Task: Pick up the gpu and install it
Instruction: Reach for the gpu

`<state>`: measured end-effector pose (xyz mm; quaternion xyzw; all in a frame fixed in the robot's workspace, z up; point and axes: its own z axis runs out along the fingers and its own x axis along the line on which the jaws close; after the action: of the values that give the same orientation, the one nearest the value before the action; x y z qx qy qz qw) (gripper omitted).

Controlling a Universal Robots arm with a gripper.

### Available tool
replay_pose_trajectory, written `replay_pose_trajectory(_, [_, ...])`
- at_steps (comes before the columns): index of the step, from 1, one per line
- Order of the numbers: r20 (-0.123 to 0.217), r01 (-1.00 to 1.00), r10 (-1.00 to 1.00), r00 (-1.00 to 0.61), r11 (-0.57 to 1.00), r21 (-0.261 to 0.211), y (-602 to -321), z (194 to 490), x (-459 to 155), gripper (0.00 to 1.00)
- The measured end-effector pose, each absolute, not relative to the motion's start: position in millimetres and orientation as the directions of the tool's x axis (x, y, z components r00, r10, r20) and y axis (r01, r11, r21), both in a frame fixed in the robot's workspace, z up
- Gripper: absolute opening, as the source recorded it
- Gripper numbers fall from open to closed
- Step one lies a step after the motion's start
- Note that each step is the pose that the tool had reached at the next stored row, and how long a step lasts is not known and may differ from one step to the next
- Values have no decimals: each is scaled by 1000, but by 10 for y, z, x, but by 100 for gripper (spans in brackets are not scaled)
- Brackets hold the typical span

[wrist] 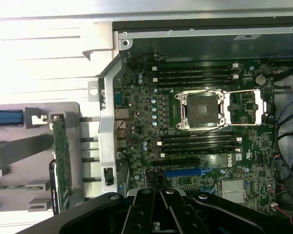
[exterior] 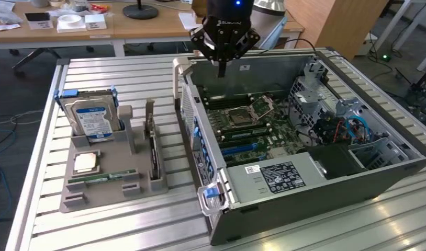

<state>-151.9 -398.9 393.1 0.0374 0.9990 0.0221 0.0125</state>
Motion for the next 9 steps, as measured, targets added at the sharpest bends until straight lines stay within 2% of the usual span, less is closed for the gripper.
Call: replay_pose_trajectory(9, [-23,74,75,-997,996,45,-3988,3931,-1701,11])
